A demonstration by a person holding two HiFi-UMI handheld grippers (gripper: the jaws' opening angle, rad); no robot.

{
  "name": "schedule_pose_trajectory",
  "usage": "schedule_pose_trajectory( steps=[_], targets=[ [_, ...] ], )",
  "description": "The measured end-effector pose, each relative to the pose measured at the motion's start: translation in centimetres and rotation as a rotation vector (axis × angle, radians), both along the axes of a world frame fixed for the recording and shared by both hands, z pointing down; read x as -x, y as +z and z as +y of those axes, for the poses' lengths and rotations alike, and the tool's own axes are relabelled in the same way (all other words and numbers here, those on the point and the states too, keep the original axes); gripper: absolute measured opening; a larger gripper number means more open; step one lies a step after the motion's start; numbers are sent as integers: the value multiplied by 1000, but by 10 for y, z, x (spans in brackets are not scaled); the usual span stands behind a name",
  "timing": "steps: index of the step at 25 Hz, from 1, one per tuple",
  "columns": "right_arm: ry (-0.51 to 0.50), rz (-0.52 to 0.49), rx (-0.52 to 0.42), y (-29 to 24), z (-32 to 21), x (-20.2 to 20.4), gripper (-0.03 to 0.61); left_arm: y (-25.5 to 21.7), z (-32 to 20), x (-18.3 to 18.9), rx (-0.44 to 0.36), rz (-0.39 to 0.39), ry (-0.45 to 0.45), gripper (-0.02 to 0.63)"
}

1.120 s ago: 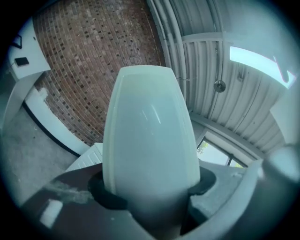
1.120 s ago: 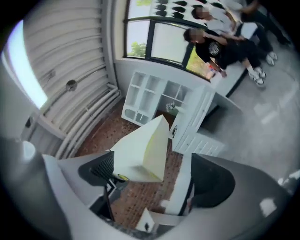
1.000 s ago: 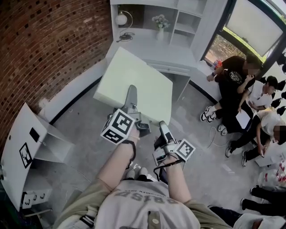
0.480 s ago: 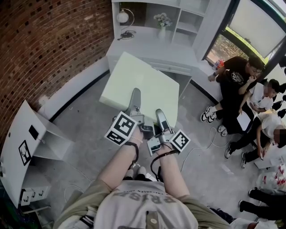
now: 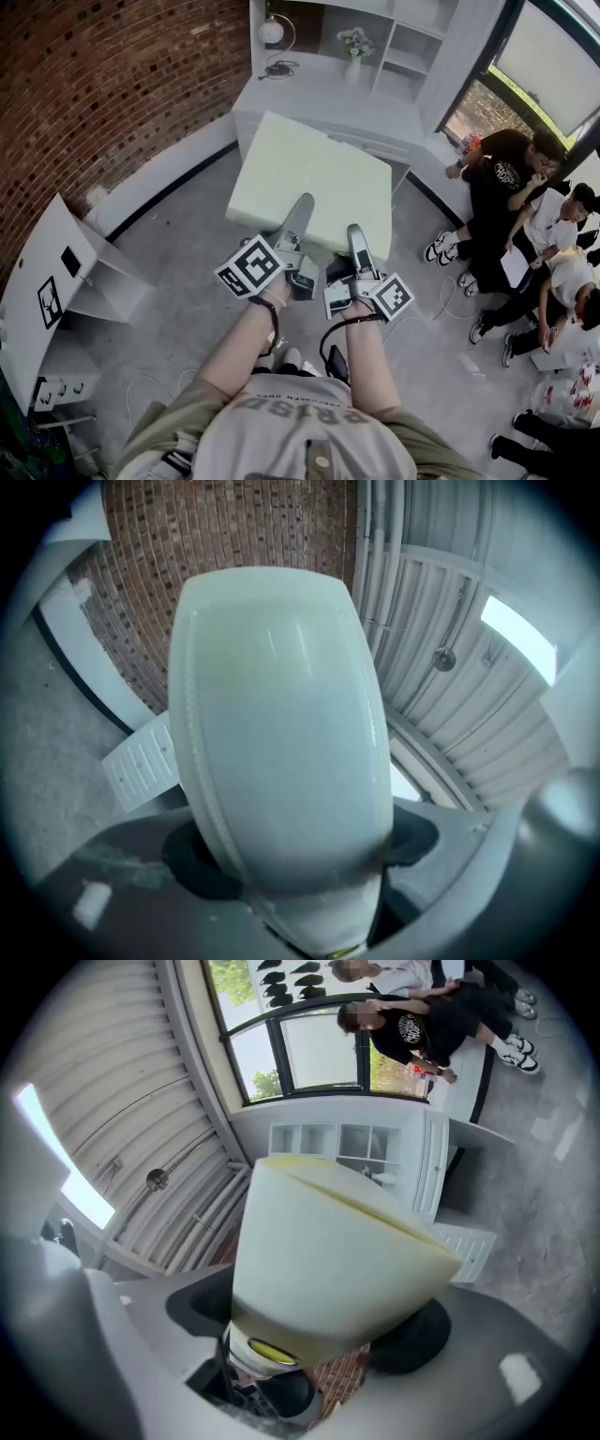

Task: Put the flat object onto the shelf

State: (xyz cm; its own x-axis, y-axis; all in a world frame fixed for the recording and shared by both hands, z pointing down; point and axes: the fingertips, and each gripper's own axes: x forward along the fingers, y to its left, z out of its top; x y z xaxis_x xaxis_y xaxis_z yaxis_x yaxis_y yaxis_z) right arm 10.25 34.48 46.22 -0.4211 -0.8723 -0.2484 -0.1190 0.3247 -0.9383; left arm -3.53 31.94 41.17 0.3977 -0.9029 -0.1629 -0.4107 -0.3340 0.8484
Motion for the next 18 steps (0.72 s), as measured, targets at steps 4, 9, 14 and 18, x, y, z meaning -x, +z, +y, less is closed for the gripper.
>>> schedule_pose_trajectory(
  steps=[4,9,14,18],
  targets=[
    [0,42,-35,-11,-7,-7,409,4,3,-4,-8,32,26,396],
    [-7,117,-78,-21,-13,-9,400,11,3,-4,-10,84,34,397],
    [-22,139,-97,-25,-20,-3,399,11,-3,2,-14,103,28,396],
    [-26,139,-117,-33,-33,0,399,7,-17,2,-33,105,43,396]
  ],
)
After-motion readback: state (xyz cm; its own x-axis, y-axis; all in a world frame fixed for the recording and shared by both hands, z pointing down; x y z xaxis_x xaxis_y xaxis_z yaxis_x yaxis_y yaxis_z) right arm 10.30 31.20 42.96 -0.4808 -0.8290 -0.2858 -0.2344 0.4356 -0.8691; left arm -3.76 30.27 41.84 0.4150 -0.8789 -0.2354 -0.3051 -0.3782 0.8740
